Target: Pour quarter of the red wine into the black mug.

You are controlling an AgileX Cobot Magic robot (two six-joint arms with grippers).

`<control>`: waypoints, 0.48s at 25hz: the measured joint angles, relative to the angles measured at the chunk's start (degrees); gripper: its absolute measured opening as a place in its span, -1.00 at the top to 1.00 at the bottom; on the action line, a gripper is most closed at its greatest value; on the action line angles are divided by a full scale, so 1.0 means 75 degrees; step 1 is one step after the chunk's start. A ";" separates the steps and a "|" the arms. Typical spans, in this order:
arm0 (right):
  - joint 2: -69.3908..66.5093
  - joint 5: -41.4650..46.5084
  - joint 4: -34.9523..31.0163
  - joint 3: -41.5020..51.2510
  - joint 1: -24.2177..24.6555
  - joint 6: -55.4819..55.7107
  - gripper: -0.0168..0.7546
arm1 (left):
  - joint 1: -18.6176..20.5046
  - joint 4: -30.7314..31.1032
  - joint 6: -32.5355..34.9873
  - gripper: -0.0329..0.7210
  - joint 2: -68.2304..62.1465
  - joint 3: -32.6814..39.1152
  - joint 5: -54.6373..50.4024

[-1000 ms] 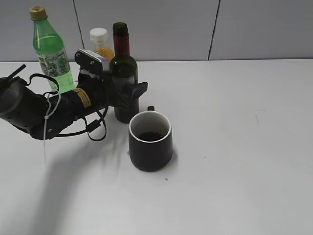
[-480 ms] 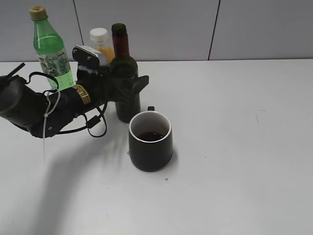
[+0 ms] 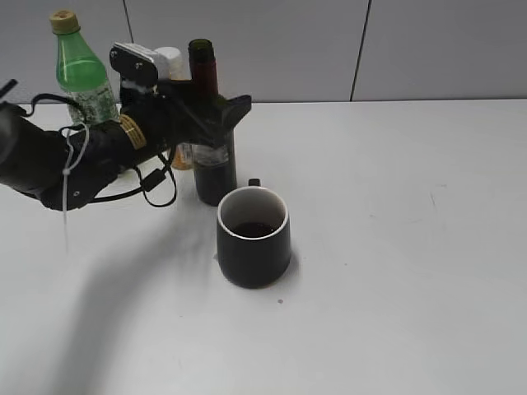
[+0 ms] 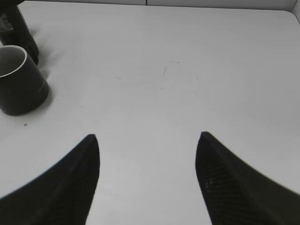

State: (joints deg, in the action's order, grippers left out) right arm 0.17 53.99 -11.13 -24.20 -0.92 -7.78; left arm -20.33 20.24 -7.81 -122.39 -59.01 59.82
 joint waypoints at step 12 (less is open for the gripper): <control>0.0000 0.0000 0.0000 0.0000 0.0000 0.0000 -0.32 | 0.0000 0.0063 0.0072 -0.73 0.1712 0.0007 -0.0776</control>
State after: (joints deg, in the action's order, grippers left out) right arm 0.17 53.99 -11.13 -24.20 -0.92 -7.78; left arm -20.33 20.71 -7.27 -109.55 -58.96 54.00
